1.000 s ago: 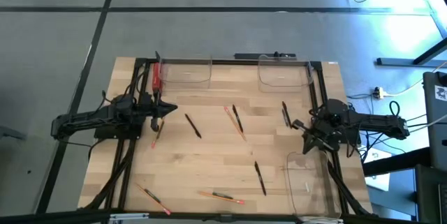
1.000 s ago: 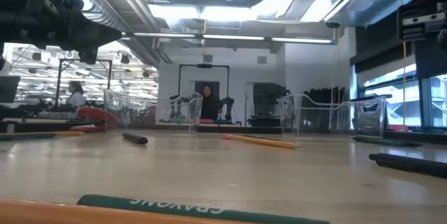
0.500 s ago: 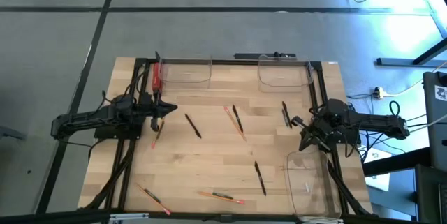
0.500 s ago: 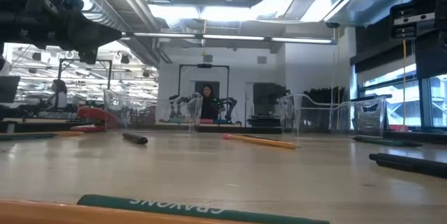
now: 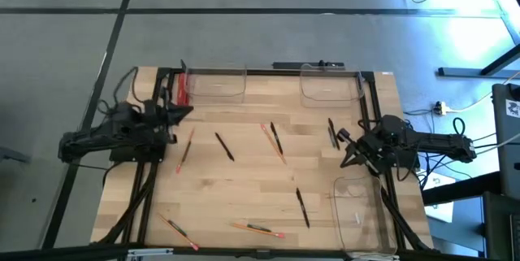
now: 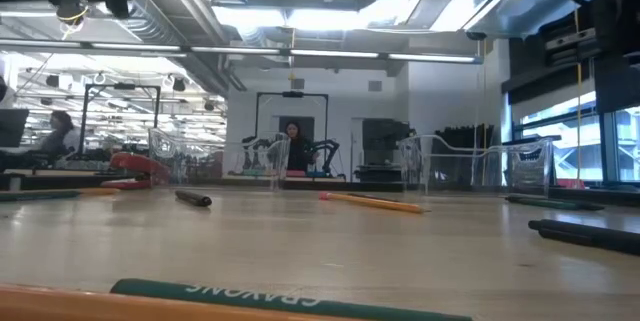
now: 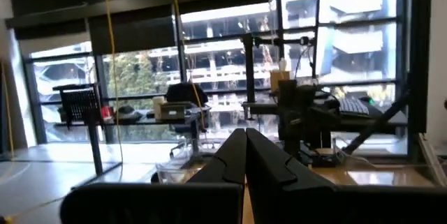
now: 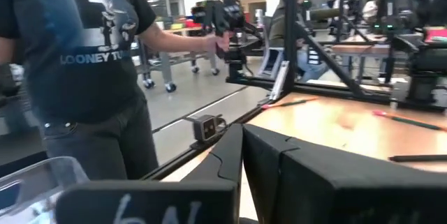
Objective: Sort crayons/erasers/pens/pencils in bins
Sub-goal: Put the top left yellow pencil into the top left transparent bin
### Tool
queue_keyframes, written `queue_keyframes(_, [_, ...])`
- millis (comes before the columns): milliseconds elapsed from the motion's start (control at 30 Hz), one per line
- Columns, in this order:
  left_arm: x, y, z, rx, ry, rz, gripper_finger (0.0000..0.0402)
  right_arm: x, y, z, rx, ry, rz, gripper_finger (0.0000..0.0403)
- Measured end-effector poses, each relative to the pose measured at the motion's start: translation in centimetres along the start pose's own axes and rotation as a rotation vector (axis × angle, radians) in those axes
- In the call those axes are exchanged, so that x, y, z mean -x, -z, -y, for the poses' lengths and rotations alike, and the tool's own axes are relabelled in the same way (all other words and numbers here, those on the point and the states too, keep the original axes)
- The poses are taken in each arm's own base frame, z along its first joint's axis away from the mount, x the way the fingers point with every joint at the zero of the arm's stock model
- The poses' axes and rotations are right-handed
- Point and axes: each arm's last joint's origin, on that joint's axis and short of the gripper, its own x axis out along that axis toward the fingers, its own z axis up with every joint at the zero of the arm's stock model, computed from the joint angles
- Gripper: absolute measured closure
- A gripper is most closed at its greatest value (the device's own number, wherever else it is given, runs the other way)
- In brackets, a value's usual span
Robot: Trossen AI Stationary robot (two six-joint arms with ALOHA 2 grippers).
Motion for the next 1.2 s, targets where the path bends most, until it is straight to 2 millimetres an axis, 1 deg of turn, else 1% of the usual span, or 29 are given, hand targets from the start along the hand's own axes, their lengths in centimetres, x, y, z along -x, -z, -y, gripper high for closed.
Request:
queue_keyframes(133, [-0.8,-4.5,-0.4,-0.025,-0.022,-0.009,0.0401,0.0,0.0,0.1,-0.022,0.025,0.006,0.0386])
queue_keyframes(200, [-1.9,-6.2,-0.5,-0.027,-0.019,-0.049,0.0401,0.0,-0.1,0.1,-0.044,0.025,0.015,0.0386])
queue_keyframes(267, [-3.3,-7.6,-0.6,-0.012,-0.015,-0.1,0.0401,0.0,-0.6,0.0,-0.07,0.034,0.025,0.0386])
queue_keyframes(367, [-5.9,-9.8,-0.7,0.028,-0.015,-0.154,0.0401,0.1,-2.0,-0.2,-0.064,0.032,0.055,0.0386])
queue_keyframes(467, [-8.6,-11.1,-0.7,0.08,-0.015,-0.248,0.0401,0.4,-4.2,-0.8,-0.036,0.026,0.087,0.0386])
queue_keyframes(533, [-10.3,-11.8,-0.7,0.1,-0.017,-0.319,0.0401,0.7,-5.6,-1.2,-0.066,0.033,0.071,0.0386])
queue_keyframes(633, [-12.3,-12.1,-0.7,0.141,-0.025,-0.484,0.0401,1.4,-7.5,-1.9,-0.166,0.116,-0.013,0.0386])
queue_keyframes(733, [-13.8,-12.3,-0.7,0.21,-0.049,-0.618,0.0401,2.0,-9.4,-2.5,-0.226,0.202,-0.113,0.0386])
queue_keyframes(833, [-14.9,-12.2,-0.7,0.274,-0.081,-0.729,0.0401,2.1,-11.4,-2.8,-0.276,0.253,-0.174,0.0386])
queue_keyframes(900, [-15.3,-11.9,-0.6,0.309,-0.103,-0.798,0.0401,1.9,-12.5,-2.6,-0.31,0.286,-0.207,0.0386])
queue_keyframes(1033, [-15.0,-10.8,-0.6,0.424,-0.181,-0.935,0.0401,1.1,-14.1,-1.7,-0.424,0.376,-0.272,0.0386])
queue_keyframes(1200, [-13.4,-9.6,-0.4,0.642,-0.374,-1.137,0.0401,-0.4,-15.4,-0.4,-0.471,0.407,-0.34,0.0386])
